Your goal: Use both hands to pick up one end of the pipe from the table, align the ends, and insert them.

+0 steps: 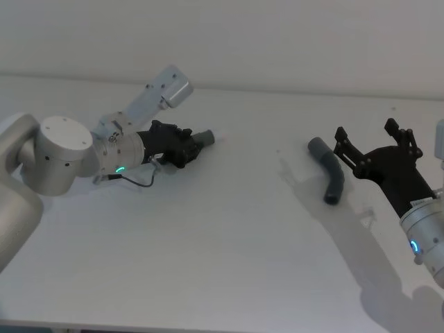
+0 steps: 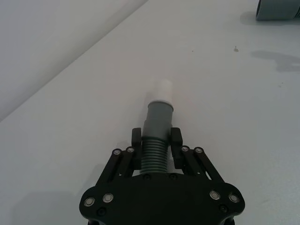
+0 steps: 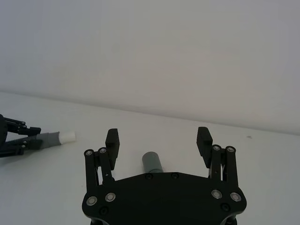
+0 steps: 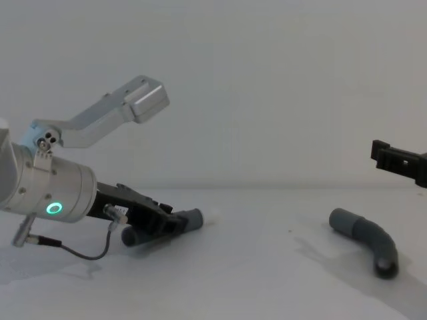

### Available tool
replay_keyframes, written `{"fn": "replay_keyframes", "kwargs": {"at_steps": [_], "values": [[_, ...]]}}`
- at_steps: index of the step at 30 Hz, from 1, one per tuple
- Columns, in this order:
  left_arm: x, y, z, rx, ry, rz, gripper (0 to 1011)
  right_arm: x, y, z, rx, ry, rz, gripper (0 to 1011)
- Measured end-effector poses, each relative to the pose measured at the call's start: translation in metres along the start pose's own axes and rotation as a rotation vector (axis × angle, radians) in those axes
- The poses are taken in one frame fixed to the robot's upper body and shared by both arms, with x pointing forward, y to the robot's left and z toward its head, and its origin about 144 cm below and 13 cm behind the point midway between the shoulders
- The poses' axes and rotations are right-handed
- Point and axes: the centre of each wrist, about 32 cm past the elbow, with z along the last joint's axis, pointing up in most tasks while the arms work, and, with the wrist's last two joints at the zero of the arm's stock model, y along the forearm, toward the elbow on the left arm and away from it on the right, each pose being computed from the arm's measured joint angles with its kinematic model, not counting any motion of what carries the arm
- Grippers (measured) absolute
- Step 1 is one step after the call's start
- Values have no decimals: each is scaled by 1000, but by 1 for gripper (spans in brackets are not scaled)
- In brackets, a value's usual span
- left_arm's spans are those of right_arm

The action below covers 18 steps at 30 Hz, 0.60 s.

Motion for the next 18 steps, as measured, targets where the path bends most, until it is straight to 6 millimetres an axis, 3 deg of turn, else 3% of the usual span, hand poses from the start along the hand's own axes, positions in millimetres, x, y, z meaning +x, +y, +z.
{"fn": "replay_keyframes", "kwargs": {"at_steps": [3, 18], "values": [[0, 0, 0, 0, 0, 0, 329, 0, 0, 0, 0, 0, 0, 1004], [0, 0, 0, 1, 0, 0, 329, 0, 0, 0, 0, 0, 0, 1004]]}}
